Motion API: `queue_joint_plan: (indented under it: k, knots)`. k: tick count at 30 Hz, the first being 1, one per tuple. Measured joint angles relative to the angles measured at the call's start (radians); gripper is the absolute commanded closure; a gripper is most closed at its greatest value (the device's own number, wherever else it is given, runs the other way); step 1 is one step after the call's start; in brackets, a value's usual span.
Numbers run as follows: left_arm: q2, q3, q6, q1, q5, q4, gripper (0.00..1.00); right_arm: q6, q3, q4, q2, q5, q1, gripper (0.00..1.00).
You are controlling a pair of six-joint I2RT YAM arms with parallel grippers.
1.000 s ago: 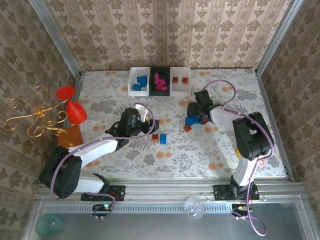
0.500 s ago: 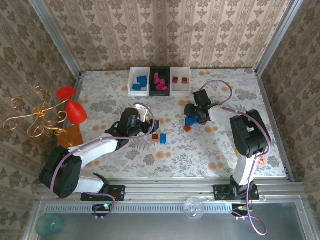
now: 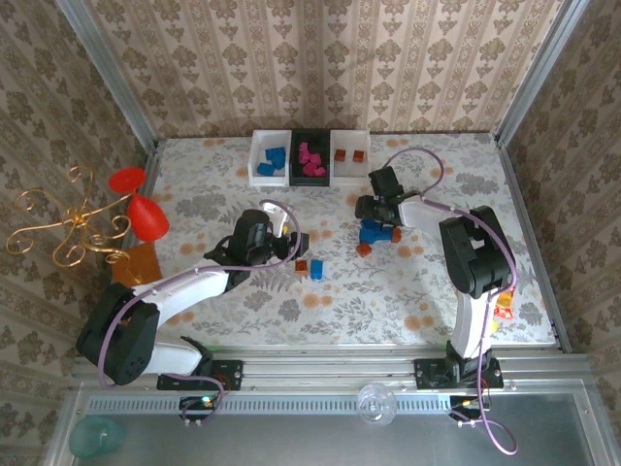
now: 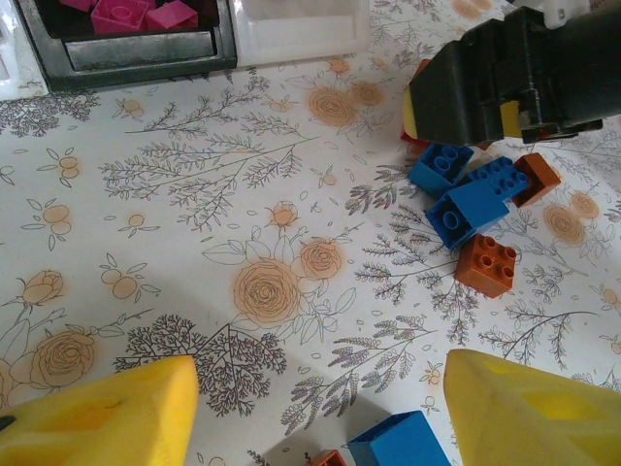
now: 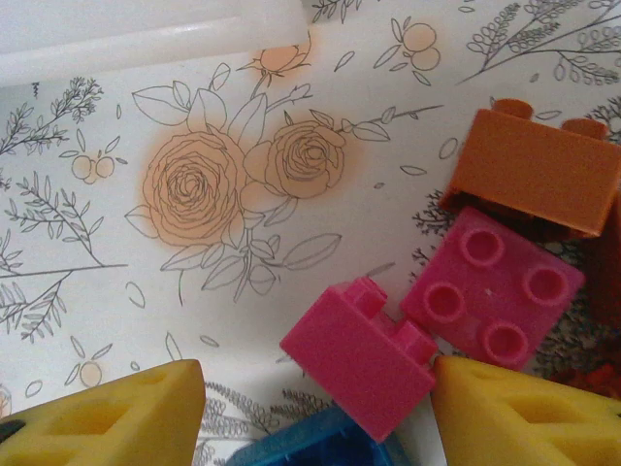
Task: Sort the legos into containers by color
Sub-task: Rotate the lego at the top-center of the table, then pick up the lego from the top-center of the table, then place the lego in the container.
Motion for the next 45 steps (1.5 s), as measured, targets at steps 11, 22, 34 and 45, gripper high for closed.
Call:
queue_joint_plan:
  k: [11, 22, 34, 45]
  knots:
    - [0.000, 0.000, 0.009, 0.000, -0.004, -0.008, 0.31, -0.001, 0.113, -0.021, 0.085, -0.001, 0.000, 0.39]
    - [0.000, 0.000, 0.016, 0.000, -0.008, -0.015, 0.31, -0.051, 0.192, -0.059, 0.159, 0.016, 0.015, 0.53]
    - [-0.004, -0.005, 0.018, 0.012, -0.031, -0.013, 0.30, -0.110, 0.203, -0.045, 0.155, -0.029, 0.046, 0.64]
    - [-0.125, -0.122, -0.043, 0.148, -0.063, 0.025, 0.29, -0.061, 0.287, 0.200, 0.130, -0.148, 0.098, 0.65]
